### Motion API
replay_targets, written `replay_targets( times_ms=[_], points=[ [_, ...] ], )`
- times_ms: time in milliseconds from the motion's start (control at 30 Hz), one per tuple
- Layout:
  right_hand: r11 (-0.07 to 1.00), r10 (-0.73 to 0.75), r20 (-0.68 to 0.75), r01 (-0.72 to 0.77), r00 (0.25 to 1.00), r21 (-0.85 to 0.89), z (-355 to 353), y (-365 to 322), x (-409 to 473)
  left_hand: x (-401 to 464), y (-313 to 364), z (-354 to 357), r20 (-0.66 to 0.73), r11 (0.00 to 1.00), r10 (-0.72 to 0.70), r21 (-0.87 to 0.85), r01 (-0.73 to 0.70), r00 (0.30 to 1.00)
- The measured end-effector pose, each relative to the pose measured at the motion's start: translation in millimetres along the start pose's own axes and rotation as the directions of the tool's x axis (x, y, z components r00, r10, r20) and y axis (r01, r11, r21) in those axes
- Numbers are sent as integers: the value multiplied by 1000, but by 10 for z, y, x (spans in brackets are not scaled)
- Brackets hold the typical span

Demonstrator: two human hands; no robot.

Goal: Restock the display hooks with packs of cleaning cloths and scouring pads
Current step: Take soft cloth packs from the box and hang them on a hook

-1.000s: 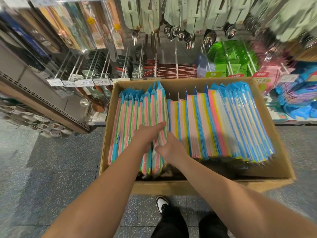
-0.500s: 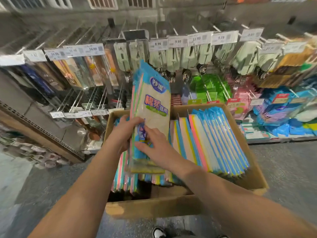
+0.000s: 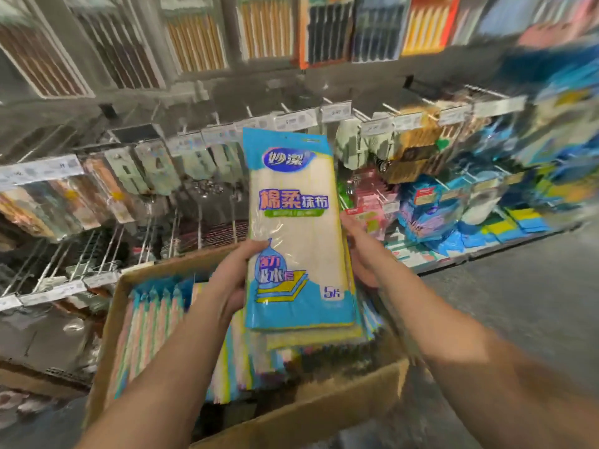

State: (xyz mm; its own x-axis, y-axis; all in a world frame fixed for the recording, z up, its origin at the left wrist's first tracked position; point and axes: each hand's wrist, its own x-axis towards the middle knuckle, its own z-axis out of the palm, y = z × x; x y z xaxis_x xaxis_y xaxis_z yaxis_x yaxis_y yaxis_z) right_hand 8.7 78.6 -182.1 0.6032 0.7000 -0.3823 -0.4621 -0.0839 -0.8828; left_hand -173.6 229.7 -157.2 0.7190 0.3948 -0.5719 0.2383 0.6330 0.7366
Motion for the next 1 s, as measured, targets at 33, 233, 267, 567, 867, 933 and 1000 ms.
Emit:
replay_targets(
  times_ms=[33, 233, 267, 567, 867, 933, 1000],
  points=[
    [999, 13, 6, -14, 1000, 50, -231, -45, -40, 72, -66, 252, 29, 1000, -5, 6, 5, 1000],
    [979, -37, -114, 59, 993, 194, -1945, -374, -565, 574, -595, 1936, 144, 979, -20, 204, -9, 989],
    [976, -56, -147, 85, 988, 200, -2258, -456, -678, 652, -705, 2274, 178, 971, -16, 238, -27, 984],
    [954, -118, -399, 216, 909, 210, -5061, -975, -1759, 1173, -1639, 5230, 507, 883, -72, 433, -182, 859],
    [940, -164, -578, 303, 800, 154, -6896, -1397, -2294, 2082, -1986, 7532, 603, 824, -44, 472, -312, 797],
    [942, -188, -600, 316, 777, 114, -7279, -1533, -2282, 2243, -2022, 8052, 623, 865, -44, 415, -282, 781],
    [935, -208, -617, 340, 759, 102, -7712, -1690, -2226, 2452, -2065, 8552, 662, 891, -102, 393, -227, 743]
  ],
)
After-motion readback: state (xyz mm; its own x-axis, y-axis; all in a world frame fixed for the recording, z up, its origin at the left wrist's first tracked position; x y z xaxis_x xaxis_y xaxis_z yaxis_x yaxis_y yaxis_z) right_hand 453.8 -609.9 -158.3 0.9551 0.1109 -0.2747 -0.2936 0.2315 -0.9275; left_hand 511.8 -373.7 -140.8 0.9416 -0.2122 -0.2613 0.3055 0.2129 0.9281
